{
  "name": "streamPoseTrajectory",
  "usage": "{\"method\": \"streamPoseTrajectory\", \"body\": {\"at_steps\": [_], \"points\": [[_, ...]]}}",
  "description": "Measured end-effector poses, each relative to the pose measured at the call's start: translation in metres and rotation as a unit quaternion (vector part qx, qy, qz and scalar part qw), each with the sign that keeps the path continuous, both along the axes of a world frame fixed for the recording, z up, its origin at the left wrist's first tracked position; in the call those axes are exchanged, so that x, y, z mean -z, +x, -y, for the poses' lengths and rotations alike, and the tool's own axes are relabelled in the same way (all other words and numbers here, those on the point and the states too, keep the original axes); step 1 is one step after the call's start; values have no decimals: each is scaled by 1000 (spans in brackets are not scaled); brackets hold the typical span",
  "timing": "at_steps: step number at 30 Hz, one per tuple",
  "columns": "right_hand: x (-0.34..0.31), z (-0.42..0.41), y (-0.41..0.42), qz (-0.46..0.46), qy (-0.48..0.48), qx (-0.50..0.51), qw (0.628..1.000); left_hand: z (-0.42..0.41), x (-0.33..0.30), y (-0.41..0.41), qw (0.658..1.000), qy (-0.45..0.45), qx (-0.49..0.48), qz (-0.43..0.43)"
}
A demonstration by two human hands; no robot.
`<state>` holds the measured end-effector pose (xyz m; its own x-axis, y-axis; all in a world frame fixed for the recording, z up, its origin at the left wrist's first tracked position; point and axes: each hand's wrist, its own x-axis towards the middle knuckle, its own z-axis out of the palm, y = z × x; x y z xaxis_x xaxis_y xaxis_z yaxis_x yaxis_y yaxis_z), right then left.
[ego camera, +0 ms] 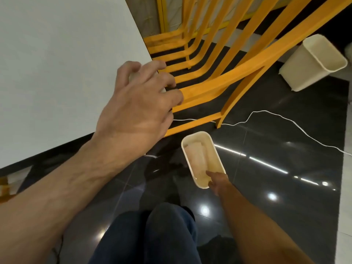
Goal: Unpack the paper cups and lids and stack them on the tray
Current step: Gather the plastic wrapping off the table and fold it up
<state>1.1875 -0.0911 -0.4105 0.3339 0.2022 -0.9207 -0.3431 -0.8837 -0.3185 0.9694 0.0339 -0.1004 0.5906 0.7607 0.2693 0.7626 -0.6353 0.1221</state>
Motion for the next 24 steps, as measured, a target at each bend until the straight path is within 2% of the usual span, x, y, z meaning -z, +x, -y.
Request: {"method": "streamPoseTrajectory", "body": {"at_steps": [5,9,11,14,18,20,24], "points": [[-45,9,0,-25,27,22,999,3,-17,5,999,-35,-12,-27],[-120,9,-2,-49,80,-1,996,5,-35,5,988,-142,-21,57],[-168,6,-7,-48,112,-30,992,4,-49,4,961,-230,-42,146],[-241,-3,-16,-16,174,-84,981,10,-78,-2,882,-378,-146,242],[-327,-17,-37,42,248,-169,953,32,-110,-31,817,-434,-212,316],[-363,-27,-56,67,290,-227,927,47,-120,-56,804,-440,-234,325],[-423,-52,-109,106,356,-345,862,71,-135,-117,802,-408,-285,330]]}}
